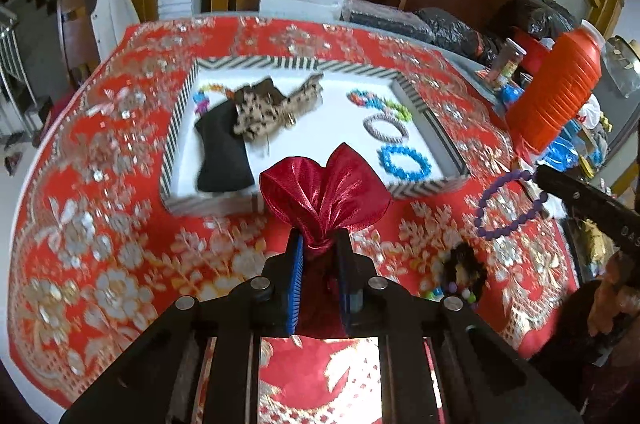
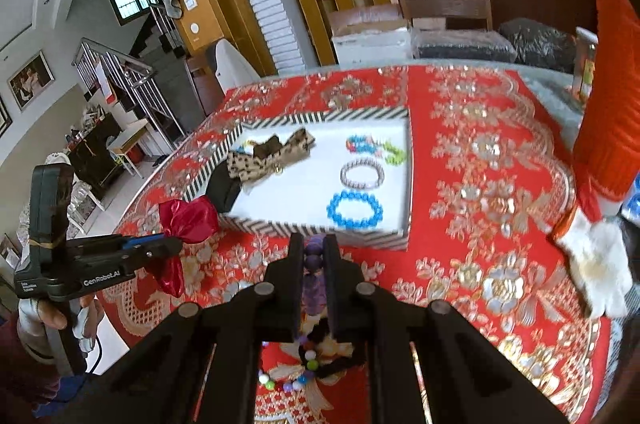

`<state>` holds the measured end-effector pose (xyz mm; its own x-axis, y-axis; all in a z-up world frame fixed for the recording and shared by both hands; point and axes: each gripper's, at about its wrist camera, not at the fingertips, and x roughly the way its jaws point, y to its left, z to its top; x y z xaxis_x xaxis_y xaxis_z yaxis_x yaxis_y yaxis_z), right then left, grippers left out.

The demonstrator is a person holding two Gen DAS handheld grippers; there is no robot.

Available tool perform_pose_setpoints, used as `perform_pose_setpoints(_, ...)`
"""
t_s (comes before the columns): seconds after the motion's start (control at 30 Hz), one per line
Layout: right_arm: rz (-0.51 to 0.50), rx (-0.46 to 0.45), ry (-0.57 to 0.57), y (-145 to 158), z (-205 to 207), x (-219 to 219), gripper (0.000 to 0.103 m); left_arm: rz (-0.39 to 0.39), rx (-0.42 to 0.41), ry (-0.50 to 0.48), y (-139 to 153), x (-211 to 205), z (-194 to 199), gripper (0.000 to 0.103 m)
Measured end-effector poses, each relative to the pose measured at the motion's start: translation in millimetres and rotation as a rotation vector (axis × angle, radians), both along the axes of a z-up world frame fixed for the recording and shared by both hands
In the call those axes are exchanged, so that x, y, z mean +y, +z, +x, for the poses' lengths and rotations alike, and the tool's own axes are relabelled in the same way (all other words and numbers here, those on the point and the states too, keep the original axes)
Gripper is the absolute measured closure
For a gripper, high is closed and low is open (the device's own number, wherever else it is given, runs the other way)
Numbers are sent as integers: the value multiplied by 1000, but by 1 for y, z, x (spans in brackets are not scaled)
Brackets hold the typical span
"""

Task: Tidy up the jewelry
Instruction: 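Carry the pouch and purple bracelet into the tray and open both tools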

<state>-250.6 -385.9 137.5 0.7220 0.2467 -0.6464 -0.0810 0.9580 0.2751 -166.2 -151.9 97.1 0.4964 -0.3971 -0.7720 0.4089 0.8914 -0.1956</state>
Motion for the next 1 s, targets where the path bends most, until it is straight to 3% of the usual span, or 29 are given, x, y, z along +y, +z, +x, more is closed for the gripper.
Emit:
perform_pose_setpoints(0.57,-73,-32,12,22,37,10,93,86,-103,32,12,-13,32,92)
perform_pose_setpoints(1.0,-45,25,41,5,98,21,93,19,12,31,-7,-21,67,92)
